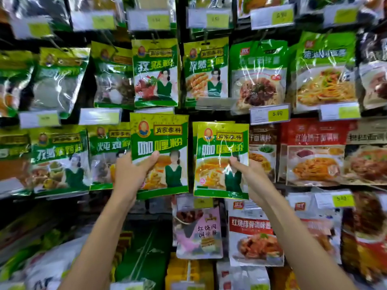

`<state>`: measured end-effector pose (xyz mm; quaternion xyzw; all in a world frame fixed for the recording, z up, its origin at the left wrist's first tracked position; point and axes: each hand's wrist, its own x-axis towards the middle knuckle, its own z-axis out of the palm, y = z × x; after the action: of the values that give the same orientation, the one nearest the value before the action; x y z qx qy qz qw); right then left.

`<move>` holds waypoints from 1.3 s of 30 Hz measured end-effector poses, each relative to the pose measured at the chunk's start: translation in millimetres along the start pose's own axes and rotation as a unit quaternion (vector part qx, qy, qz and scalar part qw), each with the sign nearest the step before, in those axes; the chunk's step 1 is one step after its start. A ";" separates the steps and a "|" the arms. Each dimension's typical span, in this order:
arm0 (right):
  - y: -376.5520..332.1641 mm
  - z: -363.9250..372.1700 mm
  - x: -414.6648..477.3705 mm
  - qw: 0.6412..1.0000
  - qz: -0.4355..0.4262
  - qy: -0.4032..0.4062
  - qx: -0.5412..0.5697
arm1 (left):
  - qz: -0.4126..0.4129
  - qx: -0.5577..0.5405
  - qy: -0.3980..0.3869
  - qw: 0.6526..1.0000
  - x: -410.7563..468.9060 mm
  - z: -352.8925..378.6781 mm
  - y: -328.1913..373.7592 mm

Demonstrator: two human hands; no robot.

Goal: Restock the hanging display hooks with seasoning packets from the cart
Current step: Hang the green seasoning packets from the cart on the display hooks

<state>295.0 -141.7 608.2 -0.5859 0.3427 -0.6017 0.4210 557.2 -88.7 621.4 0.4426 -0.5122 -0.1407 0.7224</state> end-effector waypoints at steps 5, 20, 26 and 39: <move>-12.5 17.1 23.4 1.000 0.009 0.018 -0.014 | 0.017 0.003 0.013 1.000 17.6 -10.0 -6.1; 7.5 10.1 29.6 0.998 0.031 0.012 -0.052 | -0.004 -0.023 -0.034 0.999 18.3 20.5 2.7; 19.9 10.9 -2.9 0.958 -0.171 0.198 -0.116 | -0.052 -0.062 -0.076 0.994 5.4 49.9 5.7; 18.1 19.3 -3.6 0.998 -0.031 0.042 -0.035 | 0.205 0.128 0.044 0.969 9.4 76.4 13.1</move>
<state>315.9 -144.3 591.8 -0.5847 0.3622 -0.6265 0.3667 492.0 -125.3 643.8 0.4227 -0.5737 0.0967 0.6949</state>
